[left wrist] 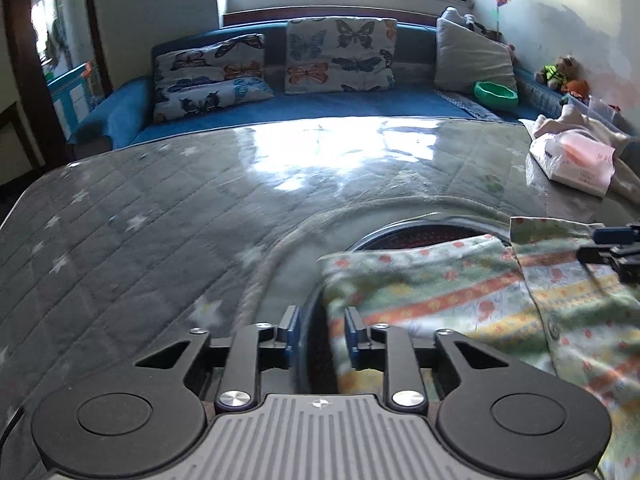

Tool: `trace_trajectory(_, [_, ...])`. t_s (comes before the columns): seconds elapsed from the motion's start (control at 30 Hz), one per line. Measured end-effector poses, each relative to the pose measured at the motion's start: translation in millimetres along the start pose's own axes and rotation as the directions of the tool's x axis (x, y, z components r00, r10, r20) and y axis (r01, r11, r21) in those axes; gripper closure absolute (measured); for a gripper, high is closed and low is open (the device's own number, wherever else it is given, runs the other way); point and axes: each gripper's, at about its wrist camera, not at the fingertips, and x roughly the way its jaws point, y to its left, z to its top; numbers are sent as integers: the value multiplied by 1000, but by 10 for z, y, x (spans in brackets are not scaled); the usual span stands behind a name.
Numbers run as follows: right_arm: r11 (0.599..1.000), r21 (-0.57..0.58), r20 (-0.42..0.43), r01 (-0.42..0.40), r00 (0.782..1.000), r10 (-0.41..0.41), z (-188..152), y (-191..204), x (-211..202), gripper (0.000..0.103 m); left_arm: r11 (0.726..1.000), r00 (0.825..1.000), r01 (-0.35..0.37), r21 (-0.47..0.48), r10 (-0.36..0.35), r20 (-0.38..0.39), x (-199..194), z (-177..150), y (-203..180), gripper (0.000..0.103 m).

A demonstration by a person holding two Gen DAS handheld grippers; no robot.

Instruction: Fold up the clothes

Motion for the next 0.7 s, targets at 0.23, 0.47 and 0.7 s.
trace_trajectory(0.23, [998,-63,-1,-32,999,32,-84,200,-182,57,994,995,-101,-31,100,-16,-603,-485,472,55])
trace_trajectory(0.47, [988,-122,-16,-98,995,97,-301,465,-455,56,976,982,-185,-113,180,-52,-1109,-1056,798,48])
trace_trajectory(0.7, [979,-134,-1,-151,988,152,-456,680,-770,52,968,994,-101,-230,87,-70,-1201,-1293,935,52])
